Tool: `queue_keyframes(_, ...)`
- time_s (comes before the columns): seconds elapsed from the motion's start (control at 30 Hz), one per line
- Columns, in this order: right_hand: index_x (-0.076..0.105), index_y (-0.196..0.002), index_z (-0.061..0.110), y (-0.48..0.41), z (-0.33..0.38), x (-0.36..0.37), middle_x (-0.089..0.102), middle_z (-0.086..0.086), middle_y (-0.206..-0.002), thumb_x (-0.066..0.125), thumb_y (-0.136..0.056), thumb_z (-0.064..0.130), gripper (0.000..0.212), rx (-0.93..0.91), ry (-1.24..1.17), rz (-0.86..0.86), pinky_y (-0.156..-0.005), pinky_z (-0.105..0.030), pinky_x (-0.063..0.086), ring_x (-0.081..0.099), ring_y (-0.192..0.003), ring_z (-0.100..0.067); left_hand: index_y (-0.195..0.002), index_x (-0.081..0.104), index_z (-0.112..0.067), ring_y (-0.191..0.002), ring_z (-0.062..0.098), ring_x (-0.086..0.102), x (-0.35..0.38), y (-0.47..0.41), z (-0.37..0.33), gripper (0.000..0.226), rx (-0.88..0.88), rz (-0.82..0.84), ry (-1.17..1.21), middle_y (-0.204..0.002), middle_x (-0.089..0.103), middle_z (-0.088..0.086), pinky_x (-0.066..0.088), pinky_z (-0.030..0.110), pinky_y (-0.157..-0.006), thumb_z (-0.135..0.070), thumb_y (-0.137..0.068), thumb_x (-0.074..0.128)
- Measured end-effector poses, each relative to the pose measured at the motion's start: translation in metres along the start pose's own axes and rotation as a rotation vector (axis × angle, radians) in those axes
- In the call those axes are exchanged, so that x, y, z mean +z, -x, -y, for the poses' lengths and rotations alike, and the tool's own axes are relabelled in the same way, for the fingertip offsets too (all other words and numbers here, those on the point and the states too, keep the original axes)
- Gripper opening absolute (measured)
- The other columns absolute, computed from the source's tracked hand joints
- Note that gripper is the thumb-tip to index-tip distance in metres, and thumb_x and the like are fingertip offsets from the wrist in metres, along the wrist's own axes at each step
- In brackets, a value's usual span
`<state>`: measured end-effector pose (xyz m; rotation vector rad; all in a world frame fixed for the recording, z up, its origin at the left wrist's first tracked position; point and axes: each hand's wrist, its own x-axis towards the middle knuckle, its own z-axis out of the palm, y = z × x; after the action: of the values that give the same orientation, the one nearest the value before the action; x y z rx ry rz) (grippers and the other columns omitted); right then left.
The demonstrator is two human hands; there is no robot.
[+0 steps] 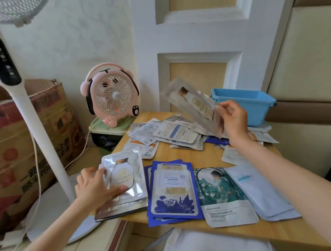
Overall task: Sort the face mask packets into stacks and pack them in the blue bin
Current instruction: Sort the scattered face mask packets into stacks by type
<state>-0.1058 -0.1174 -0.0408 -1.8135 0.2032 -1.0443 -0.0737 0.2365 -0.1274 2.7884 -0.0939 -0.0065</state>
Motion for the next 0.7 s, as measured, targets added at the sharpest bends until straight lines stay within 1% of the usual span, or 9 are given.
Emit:
queue_keyframes(0.1, 0.059, -0.074, 0.019, 0.009, 0.006, 0.016, 0.062, -0.002, -0.079, 0.060, -0.089, 0.013, 0.016, 0.148, -0.130, 0.042, -0.073, -0.036, 0.051, 0.060, -0.081, -0.021, -0.139, 0.036, -0.024, -0.133, 0.024, 0.020, -0.004, 0.004, -0.015, 0.092, 0.194, -0.120, 0.069, -0.149, 0.019, 0.005, 0.022, 0.041, -0.109, -0.064, -0.064, 0.069)
queue_keyframes(0.2, 0.057, -0.071, 0.021, 0.031, 0.014, 0.040, 0.063, -0.011, -0.087, 0.061, -0.089, 0.012, 0.020, 0.276, -0.201, 0.094, -0.071, -0.044, 0.055, 0.063, -0.083, -0.030, -0.140, 0.037, -0.020, -0.121, 0.005, 0.035, -0.018, 0.017, -0.049, 0.090, 0.384, 0.162, 0.648, -0.139, 0.038, -0.005, 0.028, 0.029, -0.107, -0.071, -0.067, 0.054)
queue_keyframes(0.27, 0.055, -0.072, 0.017, 0.050, 0.017, 0.055, 0.063, -0.014, -0.090, 0.062, -0.087, 0.009, 0.018, 0.360, -0.269, 0.193, -0.066, -0.040, 0.057, 0.063, -0.078, -0.027, -0.136, 0.040, -0.018, -0.119, 0.007, 0.048, -0.023, 0.019, -0.071, 0.068, 0.382, 0.334, 0.989, -0.136, 0.049, -0.005, 0.035, 0.032, -0.105, -0.059, -0.083, 0.050)
queue_keyframes(0.3, 0.056, -0.072, 0.015, 0.058, 0.018, 0.061, 0.064, -0.014, -0.087, 0.063, -0.086, 0.008, 0.017, 0.368, -0.279, 0.298, -0.065, -0.037, 0.058, 0.064, -0.077, -0.026, -0.132, 0.045, -0.014, -0.113, 0.013, 0.057, -0.024, 0.015, -0.078, 0.058, 0.347, 0.308, 1.133, -0.130, 0.057, 0.002, 0.043, 0.035, -0.100, -0.050, -0.087, 0.054)
queue_keyframes(0.37, 0.060, -0.077, 0.012, 0.068, 0.017, 0.065, 0.069, -0.008, -0.083, 0.063, -0.087, 0.013, 0.011, 0.375, -0.266, 0.588, -0.071, -0.035, 0.059, 0.068, -0.079, -0.025, -0.123, 0.051, -0.006, -0.090, 0.022, 0.066, -0.028, 0.005, -0.083, 0.041, 0.201, 0.101, 1.316, -0.110, 0.067, 0.013, 0.055, 0.033, -0.077, -0.024, -0.088, 0.062)
queue_keyframes(0.43, 0.065, -0.083, 0.011, 0.065, 0.007, 0.063, 0.073, -0.004, -0.082, 0.061, -0.089, 0.018, 0.010, 0.409, -0.210, 0.754, -0.074, -0.032, 0.058, 0.070, -0.081, -0.021, -0.113, 0.054, -0.004, -0.072, 0.021, 0.060, -0.035, -0.005, -0.071, 0.031, 0.078, -0.109, 1.224, -0.101, 0.066, 0.019, 0.050, 0.029, -0.061, -0.009, -0.085, 0.064)
queue_keyframes(0.5, 0.067, -0.080, 0.018, 0.050, -0.014, 0.062, 0.072, -0.002, -0.087, 0.061, -0.090, 0.020, 0.012, 0.372, 0.008, 0.647, -0.076, -0.035, 0.058, 0.069, -0.087, -0.021, -0.109, 0.051, -0.007, -0.062, 0.021, 0.057, -0.040, -0.013, -0.050, 0.028, 0.005, -0.164, 1.117, -0.097, 0.066, 0.019, 0.048, 0.033, -0.054, -0.008, -0.085, 0.065)
queue_keyframes(0.6, 0.064, -0.085, 0.023, 0.028, -0.052, 0.057, 0.069, 0.000, -0.102, 0.061, -0.089, 0.021, 0.005, 0.252, 0.428, 0.431, -0.084, -0.040, 0.054, 0.063, -0.098, -0.021, -0.117, 0.048, -0.007, -0.072, 0.025, 0.062, -0.041, -0.019, -0.020, 0.038, -0.066, -0.085, 0.955, -0.096, 0.067, 0.015, 0.053, 0.045, -0.065, -0.008, -0.084, 0.067)
queue_keyframes(0.7, 0.060, -0.115, 0.020, 0.022, -0.072, 0.060, 0.062, -0.004, -0.121, 0.057, -0.091, 0.021, 0.025, 0.183, 0.647, 0.473, -0.082, -0.032, 0.046, 0.058, -0.108, -0.023, -0.129, 0.038, -0.009, -0.096, 0.027, 0.061, -0.030, -0.015, -0.005, 0.055, -0.161, 0.054, 0.782, -0.116, 0.059, 0.015, 0.053, 0.043, -0.083, -0.010, -0.083, 0.068)
